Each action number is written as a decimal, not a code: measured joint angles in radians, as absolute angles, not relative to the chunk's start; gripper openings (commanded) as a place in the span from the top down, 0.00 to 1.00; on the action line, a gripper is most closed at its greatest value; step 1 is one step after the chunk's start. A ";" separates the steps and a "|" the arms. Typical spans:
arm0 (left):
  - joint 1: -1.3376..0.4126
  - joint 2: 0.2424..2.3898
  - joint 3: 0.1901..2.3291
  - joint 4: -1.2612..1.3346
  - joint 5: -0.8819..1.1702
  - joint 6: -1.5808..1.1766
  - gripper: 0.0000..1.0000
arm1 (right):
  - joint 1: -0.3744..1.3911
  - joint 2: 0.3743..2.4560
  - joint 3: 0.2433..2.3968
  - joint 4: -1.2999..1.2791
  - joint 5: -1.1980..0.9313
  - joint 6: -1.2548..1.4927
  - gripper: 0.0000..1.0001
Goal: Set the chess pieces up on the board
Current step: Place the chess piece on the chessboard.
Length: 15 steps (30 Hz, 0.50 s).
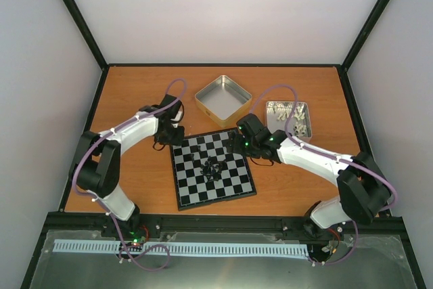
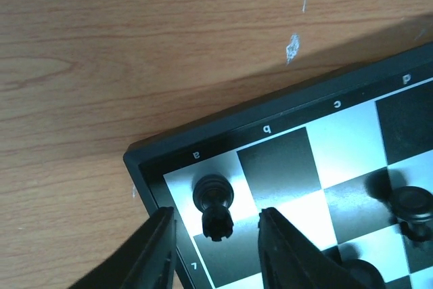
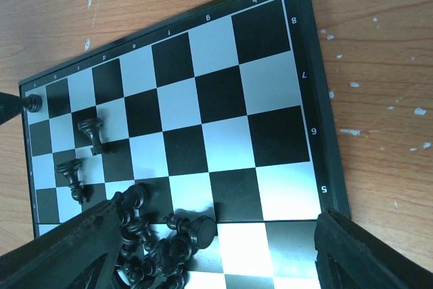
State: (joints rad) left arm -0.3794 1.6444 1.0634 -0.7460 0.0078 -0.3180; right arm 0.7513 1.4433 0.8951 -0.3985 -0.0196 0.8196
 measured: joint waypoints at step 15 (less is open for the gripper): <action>-0.379 1.196 0.933 -0.550 -0.010 -0.352 0.40 | 0.855 1.683 1.194 -0.495 -0.026 0.629 0.42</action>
State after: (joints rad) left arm -0.3794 1.1957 0.9329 -0.5495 -0.0105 -0.3523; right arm 0.8555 1.6829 1.1942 -0.4950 -0.0261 0.6292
